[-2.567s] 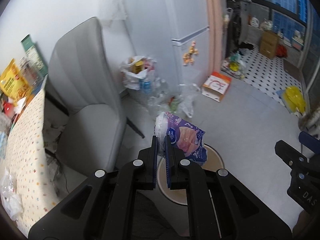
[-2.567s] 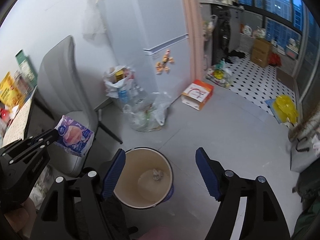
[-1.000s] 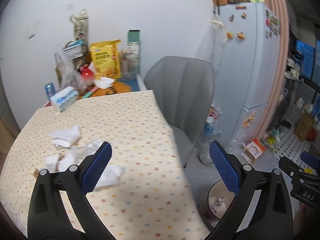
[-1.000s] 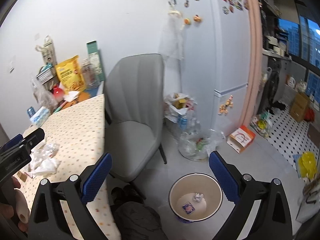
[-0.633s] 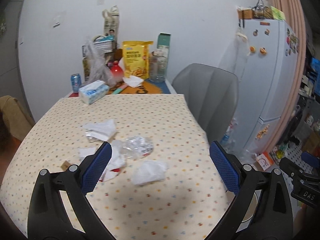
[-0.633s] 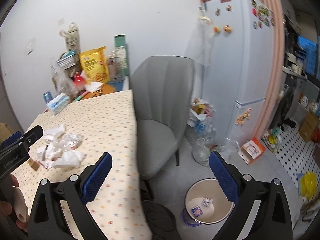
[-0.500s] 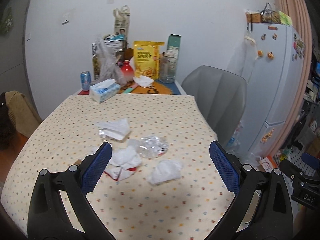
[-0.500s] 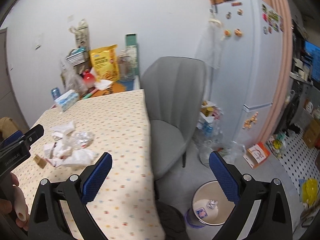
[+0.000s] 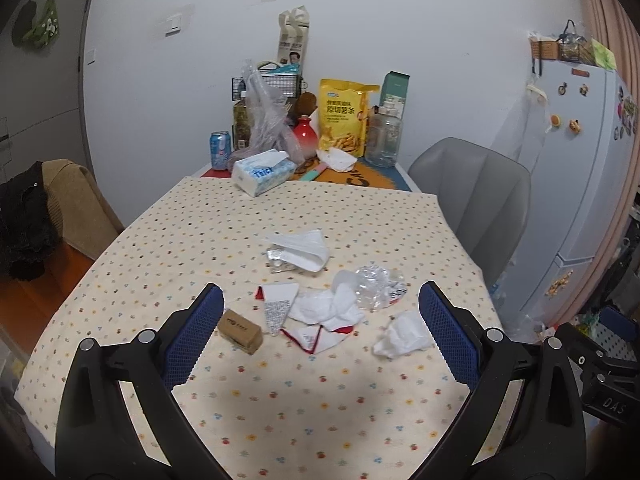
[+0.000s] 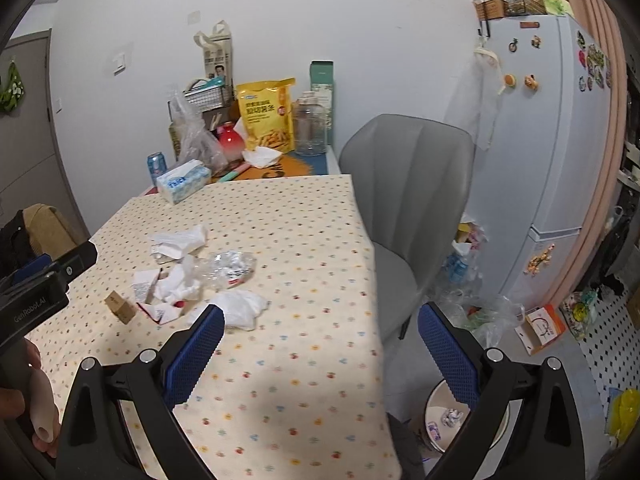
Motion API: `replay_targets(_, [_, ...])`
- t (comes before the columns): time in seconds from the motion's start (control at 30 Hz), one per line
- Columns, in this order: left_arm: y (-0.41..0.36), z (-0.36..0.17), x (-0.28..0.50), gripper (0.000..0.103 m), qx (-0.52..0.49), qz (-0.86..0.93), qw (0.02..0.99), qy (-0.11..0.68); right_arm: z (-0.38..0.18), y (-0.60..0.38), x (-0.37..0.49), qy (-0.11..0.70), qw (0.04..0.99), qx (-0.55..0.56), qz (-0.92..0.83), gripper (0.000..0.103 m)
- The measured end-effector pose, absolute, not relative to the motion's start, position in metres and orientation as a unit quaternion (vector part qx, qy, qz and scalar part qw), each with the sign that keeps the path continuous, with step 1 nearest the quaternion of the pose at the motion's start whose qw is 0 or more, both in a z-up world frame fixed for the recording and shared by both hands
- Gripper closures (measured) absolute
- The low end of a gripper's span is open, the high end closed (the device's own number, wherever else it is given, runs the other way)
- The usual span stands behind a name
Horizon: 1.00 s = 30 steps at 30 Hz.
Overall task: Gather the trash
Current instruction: 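Move both open tools back over the table toward the remaining trash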
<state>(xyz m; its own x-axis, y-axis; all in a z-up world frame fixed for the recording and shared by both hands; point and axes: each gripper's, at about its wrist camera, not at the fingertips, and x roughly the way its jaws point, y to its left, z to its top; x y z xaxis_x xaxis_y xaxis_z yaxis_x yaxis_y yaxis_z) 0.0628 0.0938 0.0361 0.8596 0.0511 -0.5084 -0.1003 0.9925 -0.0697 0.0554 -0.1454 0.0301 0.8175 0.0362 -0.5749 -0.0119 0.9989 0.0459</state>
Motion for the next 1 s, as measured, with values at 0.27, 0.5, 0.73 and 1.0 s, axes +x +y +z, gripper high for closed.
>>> replay_targets(0.27, [0.12, 0.024, 0.071, 0.006, -0.054, 0.059, 0.958, 0.275, 0.019, -0.118, 0.071, 0.318, 0.947, 0.014, 0.032, 0.008])
replay_targets(0.5, [0.14, 0.005, 0.096, 0.006, -0.062, 0.068, 0.952, 0.292, 0.006, -0.095, 0.09, 0.332, 0.943, 0.001, 0.037, 0.008])
replay_targets(0.73, [0.148, -0.014, 0.122, 0.009, -0.054, 0.067, 0.945, 0.314, -0.009, -0.079, 0.111, 0.349, 0.936, 0.003, 0.037, 0.008])
replay_targets(1.0, [0.143, -0.038, 0.157, 0.017, -0.037, 0.078, 0.933, 0.35, -0.022, -0.071, 0.124, 0.361, 0.932, -0.001, 0.031, 0.011])
